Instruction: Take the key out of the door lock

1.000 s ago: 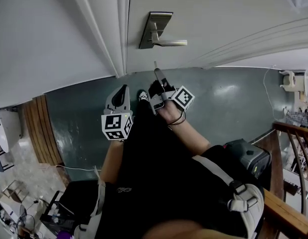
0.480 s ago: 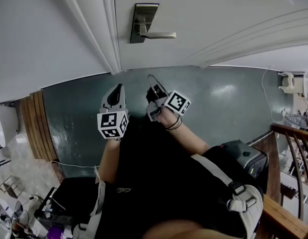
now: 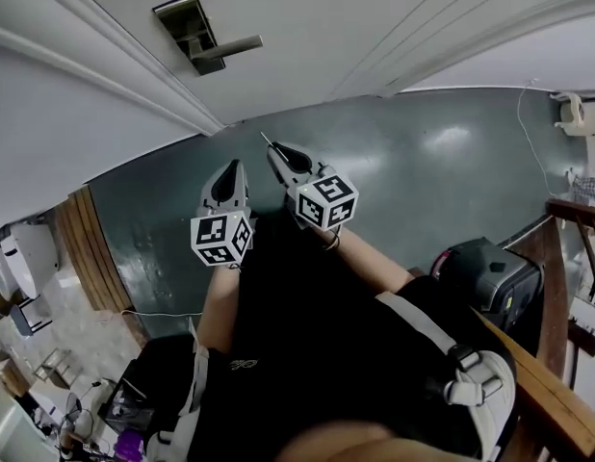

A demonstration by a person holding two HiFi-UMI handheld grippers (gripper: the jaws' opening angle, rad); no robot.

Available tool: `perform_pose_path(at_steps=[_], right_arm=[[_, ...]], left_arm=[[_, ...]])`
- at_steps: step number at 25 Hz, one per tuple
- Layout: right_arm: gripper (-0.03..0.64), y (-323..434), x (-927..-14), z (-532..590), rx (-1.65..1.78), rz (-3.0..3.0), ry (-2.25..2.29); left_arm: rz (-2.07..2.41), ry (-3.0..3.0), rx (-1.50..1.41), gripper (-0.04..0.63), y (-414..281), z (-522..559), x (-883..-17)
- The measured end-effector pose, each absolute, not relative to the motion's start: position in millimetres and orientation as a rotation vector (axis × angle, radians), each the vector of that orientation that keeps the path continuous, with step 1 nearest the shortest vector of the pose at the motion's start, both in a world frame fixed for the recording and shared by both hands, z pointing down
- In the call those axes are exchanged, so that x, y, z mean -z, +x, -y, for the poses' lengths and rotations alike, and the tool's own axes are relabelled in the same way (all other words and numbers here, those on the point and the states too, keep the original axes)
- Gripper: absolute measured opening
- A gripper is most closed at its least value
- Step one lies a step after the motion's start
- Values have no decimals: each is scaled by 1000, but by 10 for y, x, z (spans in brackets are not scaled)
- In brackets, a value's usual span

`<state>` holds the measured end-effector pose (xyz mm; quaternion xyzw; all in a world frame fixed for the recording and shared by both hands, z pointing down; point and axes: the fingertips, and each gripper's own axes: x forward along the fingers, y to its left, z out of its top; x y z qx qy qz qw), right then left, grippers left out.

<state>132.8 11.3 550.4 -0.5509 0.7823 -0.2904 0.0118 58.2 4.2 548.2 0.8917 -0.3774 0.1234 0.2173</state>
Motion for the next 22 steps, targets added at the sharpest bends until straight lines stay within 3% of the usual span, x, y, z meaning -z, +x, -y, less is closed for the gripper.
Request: perform_pose_path(at_steps=[8,15,22], right_arm=[[31,1491,-5180,-231,688,-2477,-1838],[32,1564,-4495,-163,312,-2474,-1991],[31,1414,-3952,7,181,-2400,-2014]], left_arm=[[922,2544,-371,25,837,-172,-5287],[880,2664,-195,25,763,-8,-4670],[900,2779,-30,25,579,305,-3992]])
